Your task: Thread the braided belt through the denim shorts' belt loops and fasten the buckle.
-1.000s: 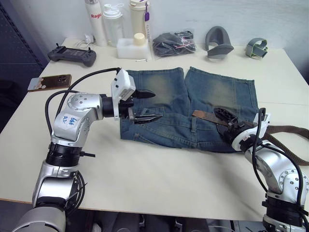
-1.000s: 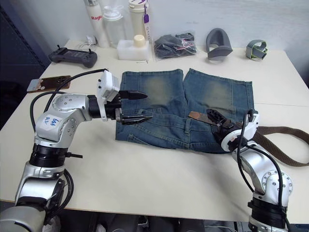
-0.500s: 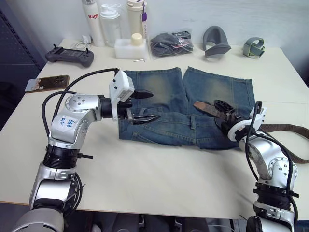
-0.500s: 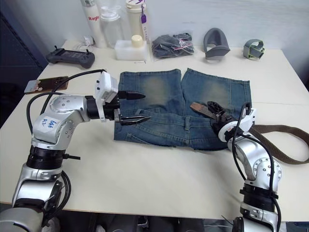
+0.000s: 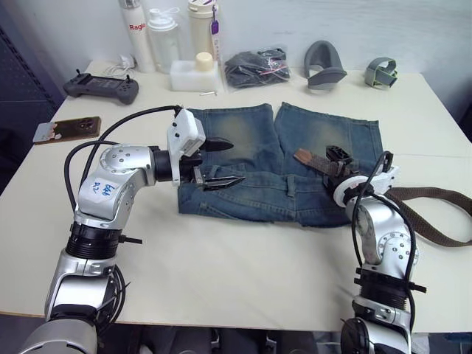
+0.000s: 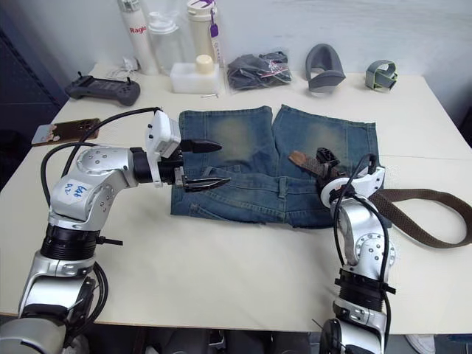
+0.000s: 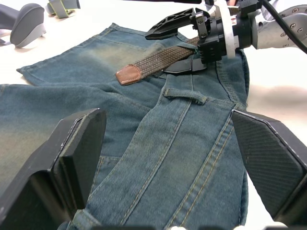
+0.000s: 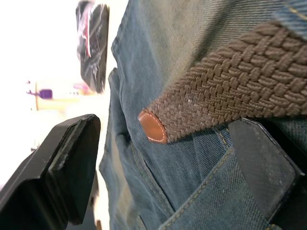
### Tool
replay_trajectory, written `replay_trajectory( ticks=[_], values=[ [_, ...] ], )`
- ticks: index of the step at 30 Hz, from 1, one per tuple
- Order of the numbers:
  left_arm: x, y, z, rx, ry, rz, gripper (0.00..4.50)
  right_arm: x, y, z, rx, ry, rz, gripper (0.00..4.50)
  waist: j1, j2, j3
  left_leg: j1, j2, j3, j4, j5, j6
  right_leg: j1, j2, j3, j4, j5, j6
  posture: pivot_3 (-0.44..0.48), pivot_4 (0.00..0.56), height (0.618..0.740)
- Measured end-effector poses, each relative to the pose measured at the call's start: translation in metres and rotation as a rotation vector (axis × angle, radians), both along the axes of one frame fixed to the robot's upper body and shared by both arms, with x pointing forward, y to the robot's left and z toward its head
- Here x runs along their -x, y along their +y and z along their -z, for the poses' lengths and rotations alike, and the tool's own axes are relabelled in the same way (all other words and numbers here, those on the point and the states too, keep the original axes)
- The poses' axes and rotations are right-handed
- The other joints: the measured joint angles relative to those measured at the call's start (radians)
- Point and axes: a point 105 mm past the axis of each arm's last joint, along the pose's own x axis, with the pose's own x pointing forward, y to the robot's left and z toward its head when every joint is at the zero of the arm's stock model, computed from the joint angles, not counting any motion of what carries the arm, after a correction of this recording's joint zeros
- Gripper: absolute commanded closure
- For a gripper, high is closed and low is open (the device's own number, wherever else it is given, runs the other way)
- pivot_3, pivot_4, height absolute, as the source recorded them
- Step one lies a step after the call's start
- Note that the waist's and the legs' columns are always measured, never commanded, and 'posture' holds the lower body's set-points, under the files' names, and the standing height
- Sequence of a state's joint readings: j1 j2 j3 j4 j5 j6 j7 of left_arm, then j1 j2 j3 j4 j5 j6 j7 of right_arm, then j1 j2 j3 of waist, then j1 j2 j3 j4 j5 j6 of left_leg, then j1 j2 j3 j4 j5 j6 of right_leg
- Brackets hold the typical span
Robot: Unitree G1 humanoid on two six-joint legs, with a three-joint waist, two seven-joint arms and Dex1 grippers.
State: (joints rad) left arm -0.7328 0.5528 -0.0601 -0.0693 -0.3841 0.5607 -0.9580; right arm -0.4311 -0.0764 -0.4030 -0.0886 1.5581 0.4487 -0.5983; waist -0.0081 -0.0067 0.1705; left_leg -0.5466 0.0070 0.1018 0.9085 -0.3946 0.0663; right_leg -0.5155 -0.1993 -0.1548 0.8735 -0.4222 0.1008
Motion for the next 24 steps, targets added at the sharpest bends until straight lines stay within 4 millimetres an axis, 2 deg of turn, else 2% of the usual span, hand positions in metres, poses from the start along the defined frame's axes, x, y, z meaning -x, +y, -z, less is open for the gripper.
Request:
replay_trajectory(
  ticks=[5,8,11,14,18,21,22,24],
  values=[
    [0.0,0.0,0.0,-0.001,-0.004,-0.001,0.0,-0.003,0.007,0.002,-0.073,-0.012,0.053,0.04,-0.019,0.0,-0.001,0.001,0.001,0.0,0.0,-0.001,-0.001,-0.001,0.003,0.002,0.002,-0.001,-0.001,0.0,0.15,0.648],
    [0.0,0.0,0.0,-0.004,-0.006,-0.001,0.0,-0.004,0.003,0.004,-0.117,-0.031,0.103,0.04,-0.02,0.0,-0.001,0.001,0.002,0.0,0.0,-0.001,-0.002,-0.002,0.005,0.006,0.003,-0.001,-0.002,0.0,0.15,0.648],
    [0.0,0.0,0.0,-0.006,-0.008,-0.003,0.0,-0.005,0.007,0.005,-0.109,-0.07,0.098,0.04,-0.02,-0.001,-0.002,0.001,0.002,0.0,0.0,-0.001,-0.002,-0.002,0.017,0.02,0.002,-0.001,-0.002,0.0,0.15,0.648],
    [-0.001,0.001,0.0,-0.01,-0.013,-0.004,0.0,-0.006,0.013,0.009,-0.073,-0.092,0.073,0.9,-0.02,-0.001,-0.002,0.001,0.002,-0.001,0.0,-0.001,-0.002,-0.003,0.017,0.026,0.003,-0.001,-0.002,0.0,0.15,0.648],
    [-0.001,0.0,0.001,-0.018,-0.015,-0.001,0.0,-0.008,0.02,0.013,-0.038,-0.115,0.029,2.95,-0.028,-0.002,-0.003,0.002,0.005,0.001,0.0,-0.002,-0.005,-0.006,0.018,0.029,0.004,-0.002,-0.002,0.0,0.15,0.648],
    [0.0,-0.003,0.003,-0.024,-0.017,0.008,0.0,-0.007,0.023,0.007,-0.029,-0.154,0.005,4.29,-0.03,-0.009,-0.011,0.003,0.007,0.001,0.0,-0.003,-0.006,-0.005,0.019,0.029,0.004,-0.003,-0.004,0.0,0.15,0.648],
    [0.0,-0.003,0.002,-0.024,-0.02,0.008,0.0,-0.007,0.023,0.007,-0.024,-0.157,-0.001,4.44,-0.029,-0.012,-0.014,0.003,0.007,0.001,0.0,-0.003,-0.007,-0.005,0.019,0.029,0.004,-0.003,-0.005,0.0,0.15,0.648],
    [0.0,-0.003,0.002,-0.023,-0.028,0.009,0.0,-0.005,0.019,0.007,-0.023,-0.161,0.004,4.44,-0.024,-0.013,-0.015,0.003,0.007,0.0,0.0,-0.003,-0.007,-0.005,0.019,0.03,0.004,-0.004,-0.006,0.0,0.15,0.648]
  ],
)
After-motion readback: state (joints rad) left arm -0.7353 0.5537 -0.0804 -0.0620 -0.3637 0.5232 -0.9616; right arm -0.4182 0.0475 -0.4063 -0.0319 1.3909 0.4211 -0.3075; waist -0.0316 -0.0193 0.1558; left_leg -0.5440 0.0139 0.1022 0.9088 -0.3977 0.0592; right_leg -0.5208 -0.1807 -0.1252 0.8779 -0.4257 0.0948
